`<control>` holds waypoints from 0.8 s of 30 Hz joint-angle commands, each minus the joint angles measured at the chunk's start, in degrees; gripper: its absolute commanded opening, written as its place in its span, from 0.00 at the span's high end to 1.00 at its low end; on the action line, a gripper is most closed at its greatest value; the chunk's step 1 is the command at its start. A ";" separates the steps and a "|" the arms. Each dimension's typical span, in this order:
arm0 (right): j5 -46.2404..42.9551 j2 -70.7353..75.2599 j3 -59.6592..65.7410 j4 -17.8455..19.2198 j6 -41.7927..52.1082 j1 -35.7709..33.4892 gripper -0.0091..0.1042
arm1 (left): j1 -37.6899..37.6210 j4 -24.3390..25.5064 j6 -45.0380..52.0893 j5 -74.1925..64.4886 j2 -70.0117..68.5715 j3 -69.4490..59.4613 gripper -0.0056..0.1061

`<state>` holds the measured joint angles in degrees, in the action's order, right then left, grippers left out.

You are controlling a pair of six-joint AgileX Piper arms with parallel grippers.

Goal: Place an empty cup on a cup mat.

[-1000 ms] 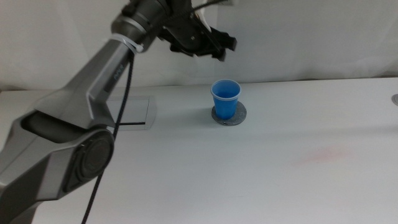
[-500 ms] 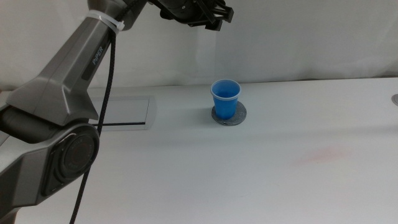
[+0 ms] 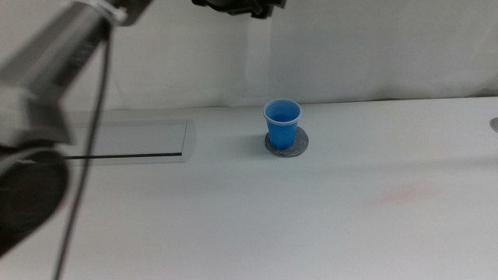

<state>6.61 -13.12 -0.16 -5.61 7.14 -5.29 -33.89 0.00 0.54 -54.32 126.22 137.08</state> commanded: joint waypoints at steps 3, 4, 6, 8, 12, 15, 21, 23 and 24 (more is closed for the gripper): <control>0.14 0.27 1.54 0.43 0.36 0.20 0.94 | 1.71 0.00 -1.51 12.93 -10.05 -20.03 0.36; 0.14 0.27 1.54 0.43 0.36 0.20 0.94 | 2.26 0.00 -2.14 15.65 -12.61 -24.17 0.36; 0.14 0.27 1.54 0.43 0.36 0.20 0.94 | 3.78 0.70 -3.27 22.71 -18.01 -34.32 0.36; 0.14 0.27 1.54 0.43 0.36 0.20 0.94 | 6.54 1.18 -3.38 32.09 -25.57 -46.68 0.36; 0.14 0.27 1.54 0.43 0.36 0.20 0.94 | 11.33 1.18 -2.94 40.62 -35.71 -60.82 0.36; 0.14 0.27 1.54 0.43 0.36 0.20 0.94 | 15.79 1.18 -2.49 47.04 -43.11 -70.94 0.36; 0.14 0.27 1.54 0.43 0.36 0.20 0.94 | 24.04 1.31 1.97 52.18 -58.57 -89.56 0.36; 0.14 0.27 1.54 0.43 0.36 0.20 0.94 | 25.76 1.31 2.02 52.27 -64.43 -94.91 0.36; 0.14 0.27 1.54 0.43 0.36 0.20 0.94 | 26.22 1.31 2.02 52.47 -67.45 -96.98 0.36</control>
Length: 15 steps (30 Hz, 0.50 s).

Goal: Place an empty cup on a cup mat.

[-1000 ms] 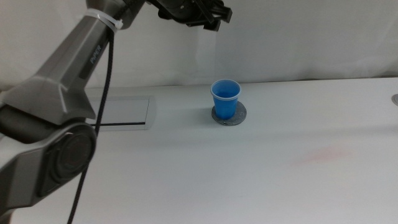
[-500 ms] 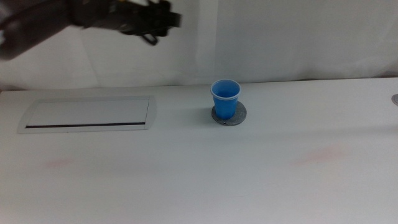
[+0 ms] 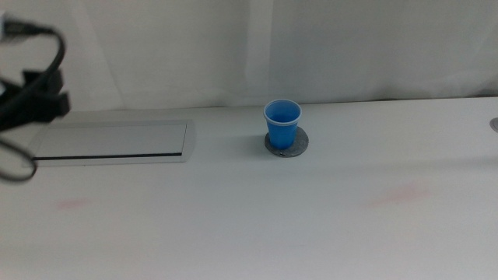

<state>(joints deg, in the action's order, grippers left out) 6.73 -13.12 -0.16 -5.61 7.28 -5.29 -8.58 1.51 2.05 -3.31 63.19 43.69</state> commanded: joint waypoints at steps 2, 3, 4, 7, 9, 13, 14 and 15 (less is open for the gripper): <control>0.02 0.27 1.54 0.43 0.22 0.20 0.94 | 1.26 -0.21 0.50 2.61 -10.48 -8.67 0.36; 0.02 0.27 1.54 0.43 0.22 0.20 0.94 | 1.26 -0.34 0.50 3.31 -12.95 -10.69 0.36; 0.02 0.27 1.54 0.43 0.22 0.20 0.94 | 1.26 -0.40 0.28 4.17 -16.26 -12.90 0.36; 0.02 0.27 1.54 0.43 0.22 0.20 0.94 | 1.26 -0.40 -0.31 4.17 -25.88 -18.98 0.38; 0.02 0.27 1.54 0.43 0.22 0.20 0.94 | 1.26 -0.40 -0.31 4.17 -32.71 -22.34 0.42; 0.02 0.27 1.54 0.43 0.22 0.20 0.94 | 1.26 -0.40 -1.19 5.08 -44.24 -28.27 0.62; 0.02 0.27 1.54 0.43 0.22 0.20 0.94 | 1.26 -0.40 -1.70 5.06 -46.75 -29.56 0.69; 0.02 0.27 1.54 0.43 0.22 0.20 0.94 | 1.26 -0.40 -1.69 5.06 -48.54 -30.53 0.76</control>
<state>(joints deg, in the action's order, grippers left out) 6.73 -13.12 -0.16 -5.61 7.28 -5.29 -7.42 1.51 1.41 0.63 17.77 14.79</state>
